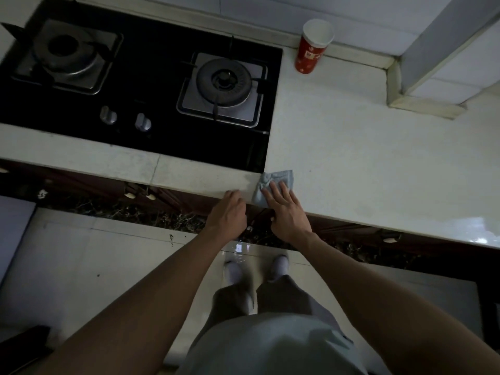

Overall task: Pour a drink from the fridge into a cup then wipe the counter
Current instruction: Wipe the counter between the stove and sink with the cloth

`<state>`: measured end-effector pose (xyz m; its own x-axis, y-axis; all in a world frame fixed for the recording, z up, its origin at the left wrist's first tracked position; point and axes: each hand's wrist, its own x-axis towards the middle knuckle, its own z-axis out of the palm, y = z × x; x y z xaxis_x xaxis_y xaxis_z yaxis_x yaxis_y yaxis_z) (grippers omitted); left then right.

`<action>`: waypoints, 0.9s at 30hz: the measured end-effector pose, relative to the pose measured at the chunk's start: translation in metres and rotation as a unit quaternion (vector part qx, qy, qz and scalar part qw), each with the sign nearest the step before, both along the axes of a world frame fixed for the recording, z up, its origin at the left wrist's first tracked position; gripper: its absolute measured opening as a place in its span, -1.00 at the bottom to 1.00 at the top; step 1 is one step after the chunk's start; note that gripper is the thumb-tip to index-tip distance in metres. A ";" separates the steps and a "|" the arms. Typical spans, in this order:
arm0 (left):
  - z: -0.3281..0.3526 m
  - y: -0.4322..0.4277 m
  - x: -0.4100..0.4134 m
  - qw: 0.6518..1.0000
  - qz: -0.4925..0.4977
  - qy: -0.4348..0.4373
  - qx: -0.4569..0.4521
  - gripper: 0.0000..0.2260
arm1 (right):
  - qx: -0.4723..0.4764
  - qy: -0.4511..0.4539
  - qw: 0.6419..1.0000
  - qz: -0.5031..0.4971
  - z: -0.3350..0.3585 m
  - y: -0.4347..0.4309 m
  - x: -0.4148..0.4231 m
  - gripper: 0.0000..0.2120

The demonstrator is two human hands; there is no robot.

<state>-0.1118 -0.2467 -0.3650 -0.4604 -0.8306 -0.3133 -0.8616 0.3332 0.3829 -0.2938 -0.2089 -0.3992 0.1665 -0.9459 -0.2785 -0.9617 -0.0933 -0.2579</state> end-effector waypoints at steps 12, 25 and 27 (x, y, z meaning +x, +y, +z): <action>-0.005 -0.005 -0.023 0.999 -0.029 0.028 -0.003 -0.69 | -0.002 0.014 1.000 0.025 -0.001 0.027 -0.069 -0.24; -0.008 0.006 -0.091 0.992 -0.123 -0.007 0.007 -0.70 | 0.118 0.070 0.925 -0.355 0.013 0.066 -0.173 -0.27; -0.005 0.012 -0.105 0.993 -0.118 -0.023 0.006 -0.78 | 0.114 0.072 0.892 -0.431 0.013 0.048 -0.142 -0.32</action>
